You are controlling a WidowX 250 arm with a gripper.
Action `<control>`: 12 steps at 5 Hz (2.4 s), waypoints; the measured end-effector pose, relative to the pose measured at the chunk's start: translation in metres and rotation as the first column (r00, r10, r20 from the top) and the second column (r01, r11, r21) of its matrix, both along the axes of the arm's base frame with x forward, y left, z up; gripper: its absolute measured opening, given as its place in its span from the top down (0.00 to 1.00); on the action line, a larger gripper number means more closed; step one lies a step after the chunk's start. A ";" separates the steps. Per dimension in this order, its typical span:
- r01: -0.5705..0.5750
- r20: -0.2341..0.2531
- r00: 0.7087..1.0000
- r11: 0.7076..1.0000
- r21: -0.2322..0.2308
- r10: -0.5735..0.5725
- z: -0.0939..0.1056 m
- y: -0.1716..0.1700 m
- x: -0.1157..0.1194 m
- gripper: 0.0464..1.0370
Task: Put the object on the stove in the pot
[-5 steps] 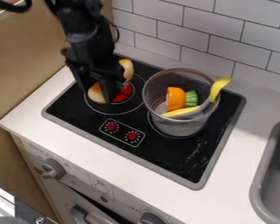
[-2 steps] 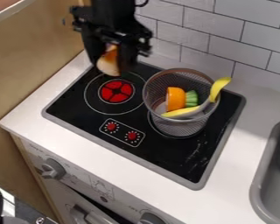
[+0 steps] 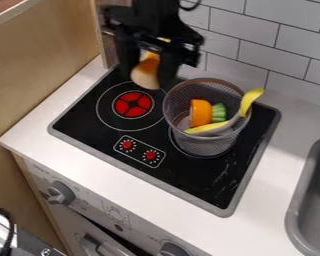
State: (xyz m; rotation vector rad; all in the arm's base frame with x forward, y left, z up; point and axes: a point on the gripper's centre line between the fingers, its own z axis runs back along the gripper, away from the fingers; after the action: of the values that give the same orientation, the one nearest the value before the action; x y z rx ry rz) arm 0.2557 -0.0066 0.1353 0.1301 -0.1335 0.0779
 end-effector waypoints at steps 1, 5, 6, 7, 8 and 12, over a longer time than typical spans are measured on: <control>0.000 0.002 1.000 1.000 0.006 0.000 0.002 -0.010 0.001 0.44; 0.015 0.004 1.000 1.000 0.014 -0.015 0.000 -0.008 0.010 0.04; 0.023 -0.027 0.999 1.000 0.011 -0.023 0.000 -0.005 0.005 0.04; 0.027 -0.020 0.999 1.000 0.004 -0.027 0.009 -0.001 0.000 0.04; 0.046 0.013 0.999 0.999 -0.019 -0.046 0.013 0.009 -0.009 0.04; 0.133 0.077 0.988 0.991 0.029 -0.135 -0.004 0.061 -0.024 0.04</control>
State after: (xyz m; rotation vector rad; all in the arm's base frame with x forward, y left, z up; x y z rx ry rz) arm 0.2319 0.0542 0.1315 0.1420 -0.2215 -0.0529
